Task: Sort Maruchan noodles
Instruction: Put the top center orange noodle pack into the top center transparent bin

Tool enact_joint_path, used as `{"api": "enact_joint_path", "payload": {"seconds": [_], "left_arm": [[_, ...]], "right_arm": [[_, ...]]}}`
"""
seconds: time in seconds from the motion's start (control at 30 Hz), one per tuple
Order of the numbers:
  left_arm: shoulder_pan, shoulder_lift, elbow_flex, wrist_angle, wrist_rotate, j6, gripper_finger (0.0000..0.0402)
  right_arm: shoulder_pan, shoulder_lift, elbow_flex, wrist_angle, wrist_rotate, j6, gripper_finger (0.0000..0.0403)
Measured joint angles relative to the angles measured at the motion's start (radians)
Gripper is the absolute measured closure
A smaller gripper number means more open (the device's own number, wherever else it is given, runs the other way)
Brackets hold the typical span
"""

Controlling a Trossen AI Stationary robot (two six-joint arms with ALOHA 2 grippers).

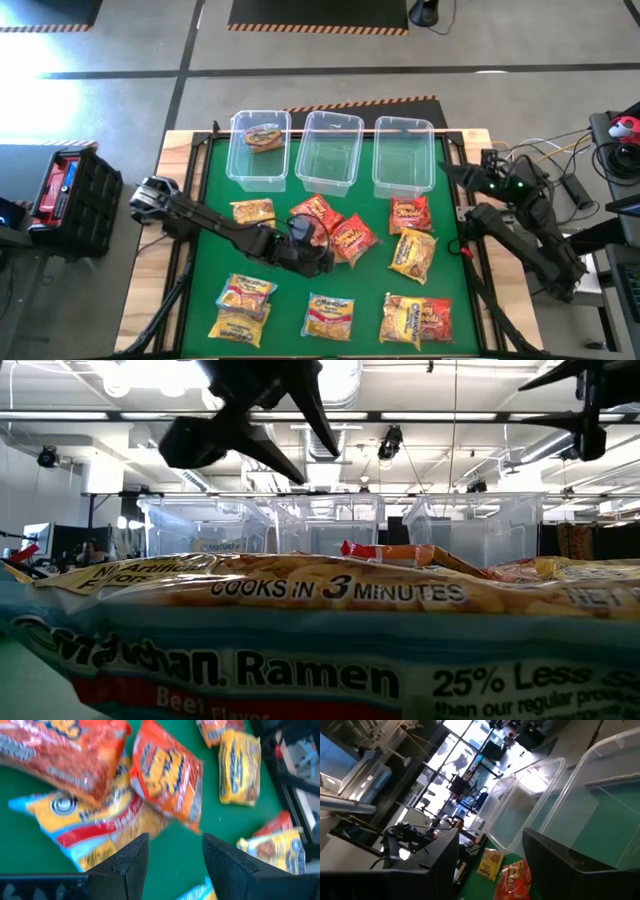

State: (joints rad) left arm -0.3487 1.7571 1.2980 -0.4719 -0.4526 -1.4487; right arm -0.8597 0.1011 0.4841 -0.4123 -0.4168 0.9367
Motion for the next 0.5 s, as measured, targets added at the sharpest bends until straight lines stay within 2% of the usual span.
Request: {"api": "enact_joint_path", "payload": {"seconds": [0.13,0.27,0.5], "left_arm": [[0.031,-0.001,0.0,0.0,0.0,0.023,0.0235],[0.049,-0.006,0.0,0.019,0.0,0.06,0.0235],[0.051,-0.007,0.0,0.02,0.007,0.078,0.0235]], "right_arm": [[0.0,0.072,0.0,0.157,0.044,-0.025,0.0195],[0.0,0.198,0.003,0.309,0.05,-0.038,0.0195],[0.001,0.404,0.072,0.377,-0.006,-0.095,0.0195]]}}
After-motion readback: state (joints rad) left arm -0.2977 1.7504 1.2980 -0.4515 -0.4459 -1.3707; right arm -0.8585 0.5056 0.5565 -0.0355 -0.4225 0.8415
